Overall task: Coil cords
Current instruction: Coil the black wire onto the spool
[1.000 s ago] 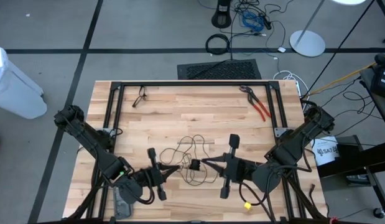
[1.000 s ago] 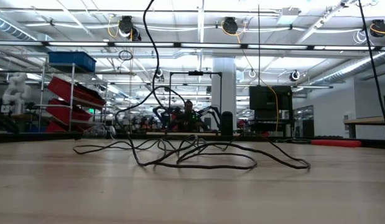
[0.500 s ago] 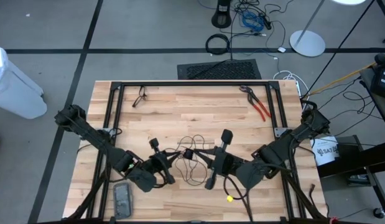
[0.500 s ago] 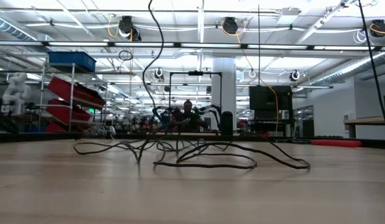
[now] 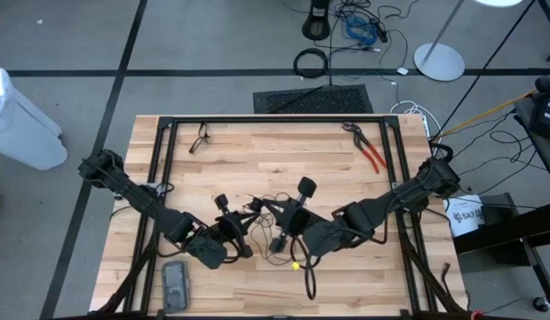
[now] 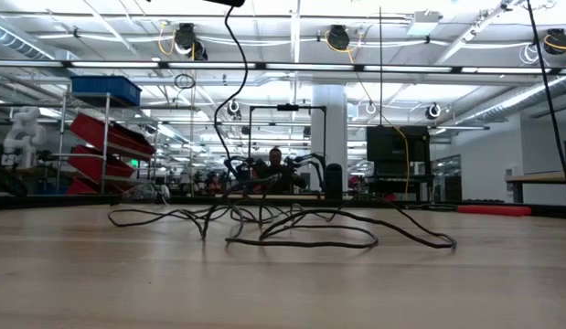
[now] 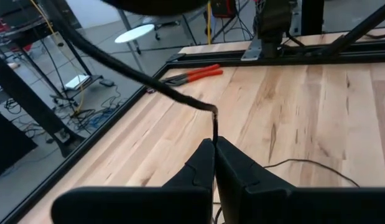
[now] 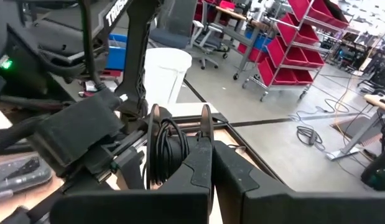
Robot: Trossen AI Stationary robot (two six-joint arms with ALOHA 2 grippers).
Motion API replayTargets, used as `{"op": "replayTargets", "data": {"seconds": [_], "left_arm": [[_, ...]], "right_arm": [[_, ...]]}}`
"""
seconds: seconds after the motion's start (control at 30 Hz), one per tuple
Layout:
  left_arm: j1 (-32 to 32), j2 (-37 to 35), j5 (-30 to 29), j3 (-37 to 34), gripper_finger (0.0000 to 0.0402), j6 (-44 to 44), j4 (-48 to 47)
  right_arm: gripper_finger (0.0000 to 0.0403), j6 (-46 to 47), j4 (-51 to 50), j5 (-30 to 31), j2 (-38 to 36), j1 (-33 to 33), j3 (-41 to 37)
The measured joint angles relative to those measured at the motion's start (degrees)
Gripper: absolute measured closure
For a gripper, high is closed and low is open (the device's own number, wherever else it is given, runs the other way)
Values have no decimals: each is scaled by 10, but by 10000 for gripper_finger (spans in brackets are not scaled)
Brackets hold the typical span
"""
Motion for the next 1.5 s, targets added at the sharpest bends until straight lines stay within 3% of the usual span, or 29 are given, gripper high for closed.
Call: {"op": "replayTargets", "data": {"seconds": [0.2,0.43,0.67,1.03,1.2,1.5], "left_arm": [[12,0,0,0,391,5,0],[28,0,0,0,391,3,-1],[19,0,2,0,391,1,-1],[-1,-11,120,2,389,15,-2],[-15,-49,183,11,356,6,0],[-69,-94,192,12,265,0,-1]], "right_arm": [[403,4,10,-4,4,-2,0],[403,10,12,-66,1,-3,0],[403,6,11,-72,1,-3,0],[403,-5,-21,-50,-23,13,0],[403,-8,-22,-47,-30,26,0],[403,-15,-26,-46,-34,29,0]]}}
